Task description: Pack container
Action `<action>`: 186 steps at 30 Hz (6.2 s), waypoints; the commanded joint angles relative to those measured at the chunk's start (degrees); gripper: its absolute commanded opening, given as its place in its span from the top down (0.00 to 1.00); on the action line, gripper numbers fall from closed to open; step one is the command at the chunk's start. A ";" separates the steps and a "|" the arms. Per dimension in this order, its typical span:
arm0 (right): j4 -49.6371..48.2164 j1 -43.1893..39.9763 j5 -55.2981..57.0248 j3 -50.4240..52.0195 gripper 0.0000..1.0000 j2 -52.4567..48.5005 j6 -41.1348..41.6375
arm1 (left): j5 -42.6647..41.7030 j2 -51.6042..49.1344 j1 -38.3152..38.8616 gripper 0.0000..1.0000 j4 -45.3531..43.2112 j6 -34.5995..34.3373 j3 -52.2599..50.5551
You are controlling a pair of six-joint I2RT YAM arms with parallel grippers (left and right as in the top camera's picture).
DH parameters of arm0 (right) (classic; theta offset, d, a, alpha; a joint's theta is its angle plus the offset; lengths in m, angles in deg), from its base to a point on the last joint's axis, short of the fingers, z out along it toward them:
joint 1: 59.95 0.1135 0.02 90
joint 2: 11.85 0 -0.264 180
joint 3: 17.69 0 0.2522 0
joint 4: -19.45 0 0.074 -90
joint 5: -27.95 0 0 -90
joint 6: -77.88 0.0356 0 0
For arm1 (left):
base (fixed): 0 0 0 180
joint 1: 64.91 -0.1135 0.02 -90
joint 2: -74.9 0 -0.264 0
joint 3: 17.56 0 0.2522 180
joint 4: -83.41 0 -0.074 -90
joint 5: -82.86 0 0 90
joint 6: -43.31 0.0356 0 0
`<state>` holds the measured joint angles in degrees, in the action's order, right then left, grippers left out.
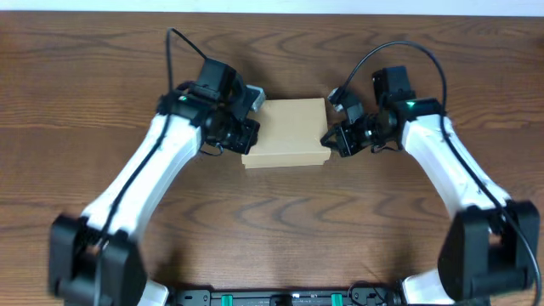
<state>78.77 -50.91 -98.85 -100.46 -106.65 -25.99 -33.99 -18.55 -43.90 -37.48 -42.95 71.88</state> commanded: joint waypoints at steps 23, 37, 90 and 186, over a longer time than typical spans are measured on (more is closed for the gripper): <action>-8.09 -1.14 -12.72 23.61 0.01 24.30 -2.25 | 0.52 43.54 4.85 0.05 -14.40 -9.77 -35.41; -8.94 -1.14 -12.50 23.69 0.01 24.24 -2.45 | 0.48 42.93 4.90 0.05 -12.17 -9.77 -35.43; -8.92 -1.14 -12.50 23.67 0.01 24.24 -2.45 | 23.87 93.20 -24.92 0.05 -23.34 -16.15 -69.16; -16.68 18.80 38.51 61.05 0.01 94.49 24.55 | 23.87 93.20 -24.92 0.05 -23.34 -16.15 -69.16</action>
<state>62.09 -32.71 -60.56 -39.62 -12.67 -2.05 -10.96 74.24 -68.58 -60.78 -59.97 3.99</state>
